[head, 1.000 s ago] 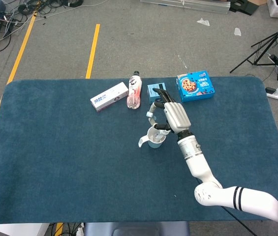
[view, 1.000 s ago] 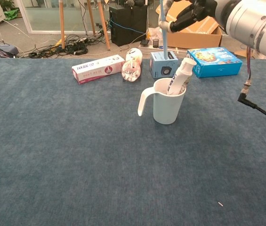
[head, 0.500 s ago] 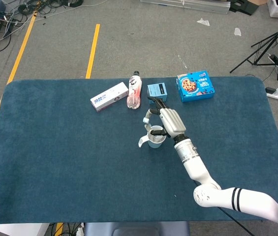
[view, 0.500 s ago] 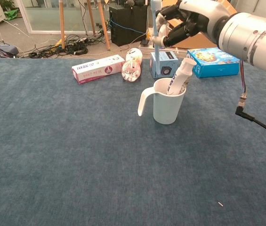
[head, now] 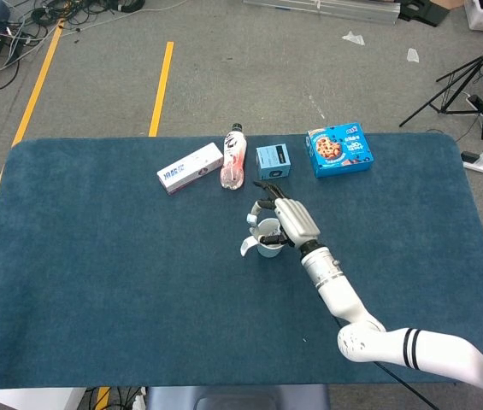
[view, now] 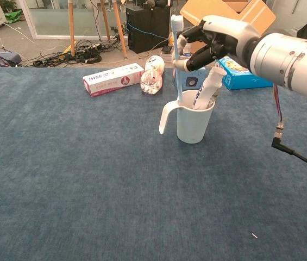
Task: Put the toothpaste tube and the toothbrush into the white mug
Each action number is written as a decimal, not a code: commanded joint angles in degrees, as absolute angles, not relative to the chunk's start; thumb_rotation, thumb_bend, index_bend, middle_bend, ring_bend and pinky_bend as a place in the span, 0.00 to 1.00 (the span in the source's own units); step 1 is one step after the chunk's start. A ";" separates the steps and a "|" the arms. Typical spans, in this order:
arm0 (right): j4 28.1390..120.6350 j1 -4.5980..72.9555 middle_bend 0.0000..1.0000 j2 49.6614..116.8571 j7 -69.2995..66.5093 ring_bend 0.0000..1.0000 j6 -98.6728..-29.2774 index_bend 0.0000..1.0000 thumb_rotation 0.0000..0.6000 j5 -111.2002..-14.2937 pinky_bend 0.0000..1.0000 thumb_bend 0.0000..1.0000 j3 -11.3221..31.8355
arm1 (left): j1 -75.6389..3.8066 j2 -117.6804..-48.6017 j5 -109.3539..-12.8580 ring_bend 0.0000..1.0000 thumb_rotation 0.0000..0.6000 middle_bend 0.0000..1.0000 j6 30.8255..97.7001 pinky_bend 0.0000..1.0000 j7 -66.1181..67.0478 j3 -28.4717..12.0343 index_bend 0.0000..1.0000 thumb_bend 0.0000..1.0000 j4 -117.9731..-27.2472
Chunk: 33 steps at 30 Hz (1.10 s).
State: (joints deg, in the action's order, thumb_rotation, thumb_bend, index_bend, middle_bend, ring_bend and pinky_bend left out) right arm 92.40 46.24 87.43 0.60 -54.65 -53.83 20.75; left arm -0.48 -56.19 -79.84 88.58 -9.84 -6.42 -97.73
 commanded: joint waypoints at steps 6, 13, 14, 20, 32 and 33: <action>91.27 46.01 0.11 87.55 0.43 0.00 -53.48 0.60 1.00 -53.61 0.21 0.28 19.51 | -0.43 -56.18 -79.91 0.45 1.00 0.44 88.63 0.45 -9.85 -6.38 0.39 0.29 -97.72; 90.50 45.79 0.11 87.09 1.04 0.00 -52.90 0.56 1.00 -53.33 0.21 0.28 18.69 | -0.47 -56.20 -79.79 0.45 1.00 0.44 88.50 0.45 -9.83 -6.39 0.39 0.29 -97.66; 90.43 45.76 0.11 87.03 1.14 0.00 -52.83 0.53 1.00 -53.20 0.21 0.28 18.62 | -0.48 -56.21 -79.78 0.45 1.00 0.44 88.48 0.45 -9.81 -6.40 0.39 0.29 -97.65; 89.98 45.72 0.10 86.56 1.65 0.00 -52.31 0.37 1.00 -52.25 0.21 0.28 18.43 | -0.57 -56.24 -79.64 0.45 1.00 0.44 88.26 0.45 -9.72 -6.41 0.39 0.29 -97.57; 93.95 44.36 0.09 83.00 3.62 0.00 -55.89 0.26 1.00 -54.49 0.21 0.28 18.81 | -0.66 -56.28 -79.25 0.45 1.00 0.44 87.93 0.45 -9.83 -6.50 0.39 0.29 -97.35; 94.96 44.01 0.09 82.16 4.48 0.00 -56.98 0.26 1.00 -55.02 0.21 0.28 18.79 | -0.68 -56.31 -79.17 0.45 1.00 0.44 87.86 0.45 -9.81 -6.51 0.39 0.29 -97.30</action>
State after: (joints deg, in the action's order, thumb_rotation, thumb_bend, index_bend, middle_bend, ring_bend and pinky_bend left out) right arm 93.72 44.56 83.26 3.44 -55.70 -54.21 18.72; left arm -0.68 -56.30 -79.18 87.86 -9.81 -6.51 -97.31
